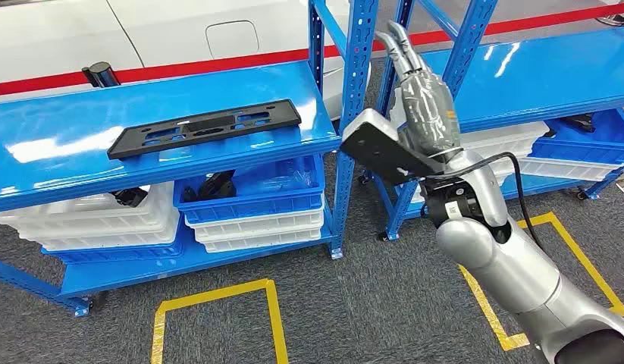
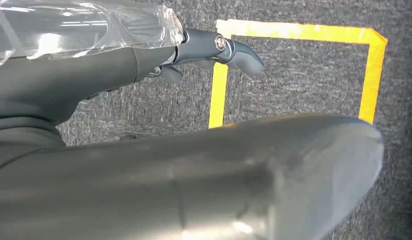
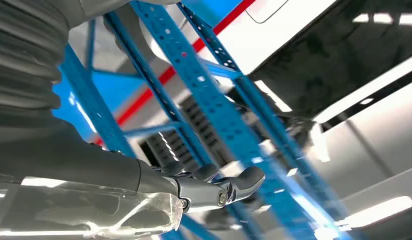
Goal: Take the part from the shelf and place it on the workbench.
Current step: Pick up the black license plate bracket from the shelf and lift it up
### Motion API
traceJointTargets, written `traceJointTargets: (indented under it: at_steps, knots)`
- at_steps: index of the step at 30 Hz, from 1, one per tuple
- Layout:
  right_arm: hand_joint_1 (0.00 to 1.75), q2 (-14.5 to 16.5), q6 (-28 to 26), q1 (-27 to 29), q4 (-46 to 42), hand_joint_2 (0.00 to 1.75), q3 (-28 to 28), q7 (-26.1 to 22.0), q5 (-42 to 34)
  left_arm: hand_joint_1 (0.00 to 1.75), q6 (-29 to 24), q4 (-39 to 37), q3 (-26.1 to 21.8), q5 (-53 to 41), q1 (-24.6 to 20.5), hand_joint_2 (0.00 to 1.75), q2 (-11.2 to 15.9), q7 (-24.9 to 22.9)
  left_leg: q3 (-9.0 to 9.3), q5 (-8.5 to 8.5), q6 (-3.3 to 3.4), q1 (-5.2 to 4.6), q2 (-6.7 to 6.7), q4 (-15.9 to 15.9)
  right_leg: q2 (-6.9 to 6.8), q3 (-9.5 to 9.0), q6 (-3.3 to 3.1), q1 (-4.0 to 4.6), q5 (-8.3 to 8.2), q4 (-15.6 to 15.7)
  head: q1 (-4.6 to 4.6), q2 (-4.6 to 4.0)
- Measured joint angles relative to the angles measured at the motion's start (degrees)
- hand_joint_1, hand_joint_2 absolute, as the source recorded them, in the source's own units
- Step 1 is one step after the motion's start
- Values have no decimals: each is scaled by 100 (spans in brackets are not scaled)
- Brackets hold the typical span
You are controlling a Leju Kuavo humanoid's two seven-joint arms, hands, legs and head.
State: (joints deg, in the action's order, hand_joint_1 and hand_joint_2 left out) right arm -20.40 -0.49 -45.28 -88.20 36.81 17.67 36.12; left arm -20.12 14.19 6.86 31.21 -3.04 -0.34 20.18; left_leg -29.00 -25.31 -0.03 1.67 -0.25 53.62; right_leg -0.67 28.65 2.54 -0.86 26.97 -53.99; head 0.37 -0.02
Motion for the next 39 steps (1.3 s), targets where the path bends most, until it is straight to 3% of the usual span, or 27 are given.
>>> traceJointTargets:
  at_steps: [9,23,27,33,39]
  knots:
    - [0,199,678,-486,-6,175,917,75,1162,0,24,0,266,-87,-32,0,-42,-60,-1,0,0,0,0,0,0,1,0,0,0,-1,0,2]
    - [0,629,2227,-969,522,175,2532,-122,2503,0,115,-1,928,-307,-94,0,-191,-208,-2,0,0,0,0,0,0,3,0,1,0,-1,0,1]
    - [0,779,2433,-984,817,175,2772,-172,2334,0,171,-2,1116,-372,-100,0,-226,-304,-2,0,0,0,0,0,0,4,0,1,0,-1,0,0]
    - [0,1131,2600,-988,1457,175,2972,-267,1359,0,210,-2,1365,-414,-142,0,-282,-370,-1,1,0,1,1,0,1,5,0,1,0,-1,0,1]
    - [0,1281,2397,-997,1810,175,3124,-147,845,0,231,-3,1517,-333,-160,0,-326,-340,-2,1,0,0,1,0,1,5,0,1,0,-1,0,1]
